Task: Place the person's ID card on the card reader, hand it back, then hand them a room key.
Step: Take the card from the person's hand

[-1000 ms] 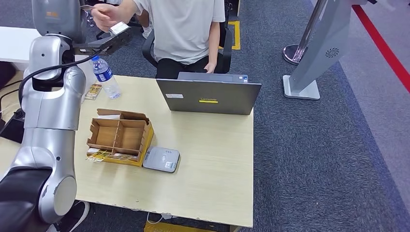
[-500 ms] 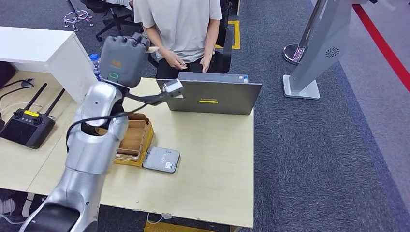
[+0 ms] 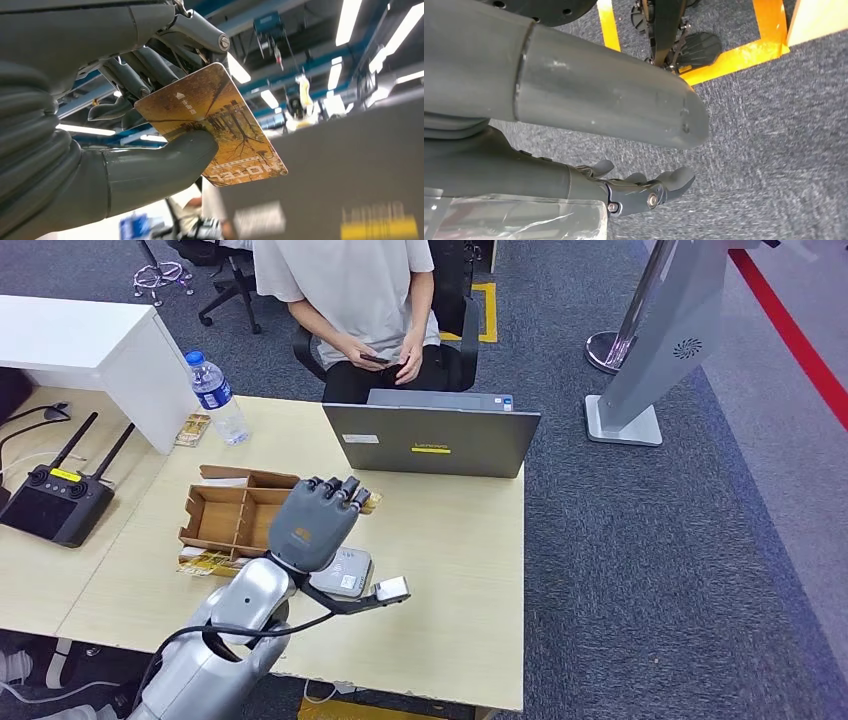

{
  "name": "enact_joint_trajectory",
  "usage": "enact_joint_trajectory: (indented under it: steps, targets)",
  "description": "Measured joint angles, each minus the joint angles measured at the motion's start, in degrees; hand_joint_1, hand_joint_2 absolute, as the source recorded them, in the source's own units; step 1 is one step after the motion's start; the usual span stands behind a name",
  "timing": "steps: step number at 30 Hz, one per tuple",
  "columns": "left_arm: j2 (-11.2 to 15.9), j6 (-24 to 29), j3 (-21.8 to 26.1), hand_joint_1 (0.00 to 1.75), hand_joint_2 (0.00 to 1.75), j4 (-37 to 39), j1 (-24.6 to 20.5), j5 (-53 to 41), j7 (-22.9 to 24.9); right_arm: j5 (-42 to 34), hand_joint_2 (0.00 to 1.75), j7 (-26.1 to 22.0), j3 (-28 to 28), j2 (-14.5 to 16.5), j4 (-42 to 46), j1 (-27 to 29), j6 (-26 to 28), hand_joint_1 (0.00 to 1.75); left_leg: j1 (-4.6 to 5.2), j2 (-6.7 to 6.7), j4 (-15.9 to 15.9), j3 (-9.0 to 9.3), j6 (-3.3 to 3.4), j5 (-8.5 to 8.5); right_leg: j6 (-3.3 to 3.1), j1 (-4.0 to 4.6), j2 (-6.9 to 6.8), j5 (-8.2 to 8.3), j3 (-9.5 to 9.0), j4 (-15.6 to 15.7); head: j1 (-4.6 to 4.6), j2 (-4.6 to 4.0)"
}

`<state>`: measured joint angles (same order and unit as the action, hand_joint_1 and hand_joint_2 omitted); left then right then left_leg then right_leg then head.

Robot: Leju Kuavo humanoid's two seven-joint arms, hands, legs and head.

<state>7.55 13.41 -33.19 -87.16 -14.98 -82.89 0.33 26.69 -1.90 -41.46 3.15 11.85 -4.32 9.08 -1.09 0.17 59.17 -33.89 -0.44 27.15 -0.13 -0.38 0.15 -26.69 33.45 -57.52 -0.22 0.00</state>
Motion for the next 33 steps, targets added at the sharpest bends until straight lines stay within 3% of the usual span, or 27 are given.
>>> enact_joint_trajectory:
  steps: [8, 13, 23, 33]
  targets:
    - [3.21, 3.19, 0.31, 1.75, 1.75, -3.31, 12.91, -1.63, 0.82, 1.01, 0.0, 0.28, -2.92, 0.2, 0.26, 0.33, 0.63, 0.0, 0.03, -0.03, 0.0, -0.04, 0.0, 0.08, 0.11, -0.01, -0.03, -0.09, -0.01, 0.01, 0.01, 0.0]
    - [3.25, 3.07, 2.39, 1.75, 1.75, -3.98, 16.62, -1.96, 1.32, 2.06, 0.0, 0.28, -3.99, 0.21, 0.47, 0.37, 0.55, 0.0, 0.03, -0.03, 0.0, -0.03, 0.06, 0.12, 0.12, -0.01, -0.06, -0.09, -0.02, 0.02, 0.01, 0.0]
    - [0.3, 1.36, 7.46, 1.75, 1.75, -2.79, 17.15, -3.16, 1.77, 4.04, 0.0, 0.45, -4.78, 0.21, 0.65, 0.34, 0.19, 0.0, 0.03, -0.08, 0.01, 0.0, 0.03, 0.09, 0.11, 0.0, -0.07, -0.08, -0.04, 0.01, 0.01, 0.0]
    - [-3.76, 0.07, 9.33, 1.75, 1.75, 1.9, 13.84, -4.52, 1.84, 6.21, 0.0, 0.87, -4.79, 0.21, 0.67, 0.28, -0.57, 0.0, 0.03, -0.1, 0.02, 0.0, 0.03, 0.1, 0.11, -0.01, -0.08, -0.08, -0.05, 0.02, 0.01, 0.0]
